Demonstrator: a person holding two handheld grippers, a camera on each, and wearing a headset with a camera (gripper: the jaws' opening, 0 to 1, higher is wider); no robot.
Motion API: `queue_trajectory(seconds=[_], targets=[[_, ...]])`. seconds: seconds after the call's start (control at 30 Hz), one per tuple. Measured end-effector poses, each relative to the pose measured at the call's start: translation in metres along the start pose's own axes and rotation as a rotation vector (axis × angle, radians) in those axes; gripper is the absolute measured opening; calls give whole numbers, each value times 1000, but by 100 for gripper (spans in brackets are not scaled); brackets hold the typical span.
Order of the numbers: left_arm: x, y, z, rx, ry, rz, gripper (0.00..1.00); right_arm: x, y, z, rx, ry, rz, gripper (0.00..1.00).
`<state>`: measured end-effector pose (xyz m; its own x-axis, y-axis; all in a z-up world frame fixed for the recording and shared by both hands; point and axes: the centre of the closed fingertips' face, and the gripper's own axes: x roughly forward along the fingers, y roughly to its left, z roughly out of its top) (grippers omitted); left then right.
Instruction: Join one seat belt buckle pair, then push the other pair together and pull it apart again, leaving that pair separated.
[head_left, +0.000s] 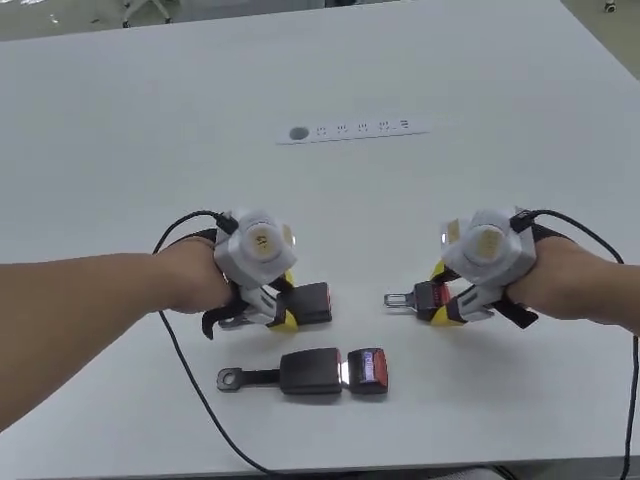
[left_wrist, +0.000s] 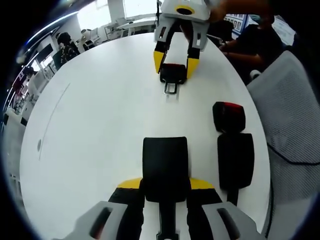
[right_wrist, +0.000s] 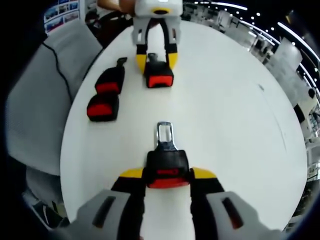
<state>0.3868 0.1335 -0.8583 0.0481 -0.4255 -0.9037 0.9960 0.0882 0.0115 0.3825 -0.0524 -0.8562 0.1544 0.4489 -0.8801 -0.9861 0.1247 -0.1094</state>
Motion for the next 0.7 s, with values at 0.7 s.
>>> queue_trajectory(seconds=[0.7], targets=[[-1, -3, -2, -18, 14, 30, 33, -31, 3, -63, 6, 127, -27, 35]])
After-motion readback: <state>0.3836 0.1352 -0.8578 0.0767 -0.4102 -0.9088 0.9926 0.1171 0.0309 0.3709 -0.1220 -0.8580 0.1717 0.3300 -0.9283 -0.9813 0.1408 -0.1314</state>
